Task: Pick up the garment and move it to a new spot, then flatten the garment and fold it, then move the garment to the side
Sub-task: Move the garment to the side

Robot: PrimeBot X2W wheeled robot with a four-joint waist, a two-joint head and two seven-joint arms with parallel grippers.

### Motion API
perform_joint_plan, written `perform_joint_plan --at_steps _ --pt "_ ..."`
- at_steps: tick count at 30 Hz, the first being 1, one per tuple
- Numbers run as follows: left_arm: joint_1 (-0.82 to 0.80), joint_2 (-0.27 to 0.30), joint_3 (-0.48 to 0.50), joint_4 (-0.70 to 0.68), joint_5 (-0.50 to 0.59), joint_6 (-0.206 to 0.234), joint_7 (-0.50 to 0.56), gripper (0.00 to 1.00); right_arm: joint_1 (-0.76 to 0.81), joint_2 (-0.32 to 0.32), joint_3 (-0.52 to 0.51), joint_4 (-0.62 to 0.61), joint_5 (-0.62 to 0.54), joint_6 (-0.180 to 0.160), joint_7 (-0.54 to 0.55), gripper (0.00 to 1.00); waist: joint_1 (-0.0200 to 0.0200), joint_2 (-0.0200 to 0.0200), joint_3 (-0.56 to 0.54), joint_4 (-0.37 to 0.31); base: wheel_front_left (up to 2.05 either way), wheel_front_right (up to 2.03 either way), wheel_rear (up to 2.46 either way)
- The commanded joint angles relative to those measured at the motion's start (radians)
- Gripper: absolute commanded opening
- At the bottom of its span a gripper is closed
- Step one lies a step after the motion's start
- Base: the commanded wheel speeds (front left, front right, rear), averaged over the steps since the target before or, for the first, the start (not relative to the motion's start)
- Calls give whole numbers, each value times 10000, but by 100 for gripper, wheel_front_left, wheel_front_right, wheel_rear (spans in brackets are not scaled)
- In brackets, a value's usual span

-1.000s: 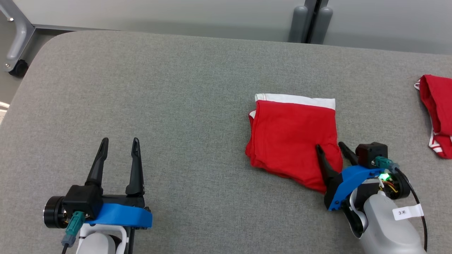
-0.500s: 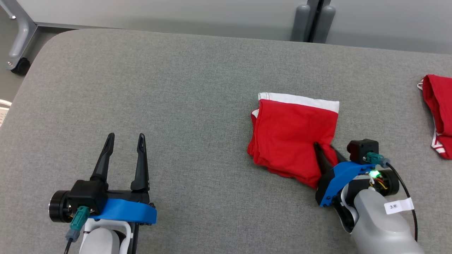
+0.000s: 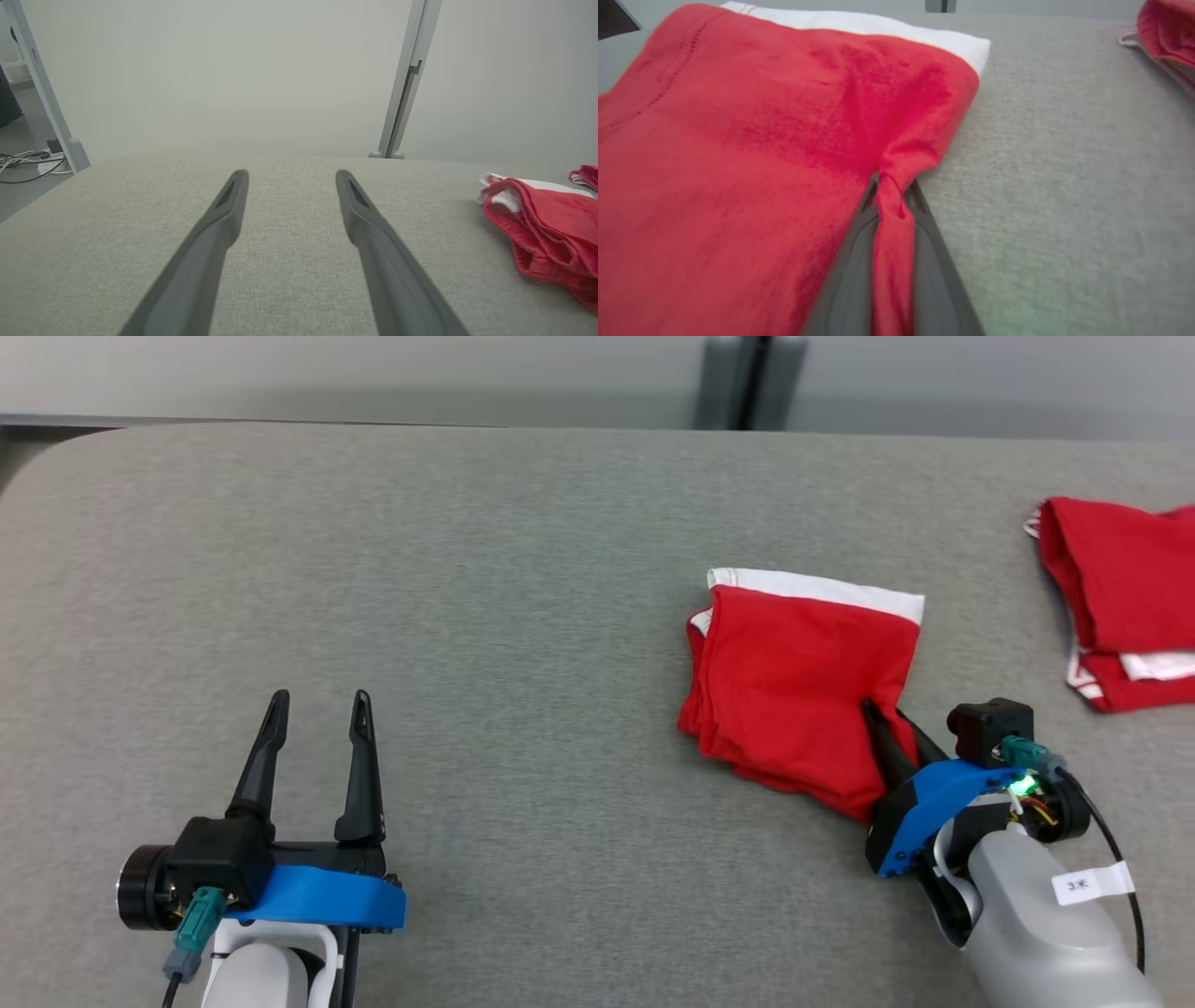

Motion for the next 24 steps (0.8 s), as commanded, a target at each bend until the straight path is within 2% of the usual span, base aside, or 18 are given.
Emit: perform_joint_plan --at_steps 1,10,14,19,24 --pt "-100 -19 59 -36 55 -21 -19 100 260 -216 6 -39 59 -19 -17 0 -1 0 -33 -235 0 0 0" --pt "-504 61 160 -135 241 -121 -21 100 492 -897 225 -1004 225 -14 -35 0 -1 0 331 -1757 0 0 0" --pt "-681 104 141 -161 325 -143 -21 100 661 -1208 237 -1436 242 -12 -38 0 -1 0 487 -2231 0 0 0" --pt "-835 136 102 -202 412 -153 -19 100 760 -1469 381 -2039 174 -11 -43 0 -1 0 665 -2554 0 0 0" --pt "-979 137 69 -195 427 -180 -19 100 432 -1669 708 -2947 -166 -11 -44 0 -1 0 786 -2500 0 0 0"
